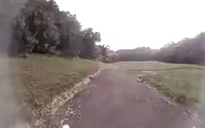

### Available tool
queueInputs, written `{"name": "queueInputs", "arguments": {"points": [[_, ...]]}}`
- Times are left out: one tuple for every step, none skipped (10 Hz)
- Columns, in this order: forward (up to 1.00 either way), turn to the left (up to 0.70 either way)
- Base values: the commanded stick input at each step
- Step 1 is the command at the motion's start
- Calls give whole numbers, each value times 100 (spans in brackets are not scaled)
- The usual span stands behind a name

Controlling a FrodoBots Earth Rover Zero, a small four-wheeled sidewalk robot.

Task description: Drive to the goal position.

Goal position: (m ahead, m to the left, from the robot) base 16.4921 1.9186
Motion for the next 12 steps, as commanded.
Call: {"name": "queueInputs", "arguments": {"points": [[85,-4],[85,0],[85,0],[85,0],[85,0],[85,0],[85,0],[85,0],[85,0],[85,0],[85,0],[85,0]]}}
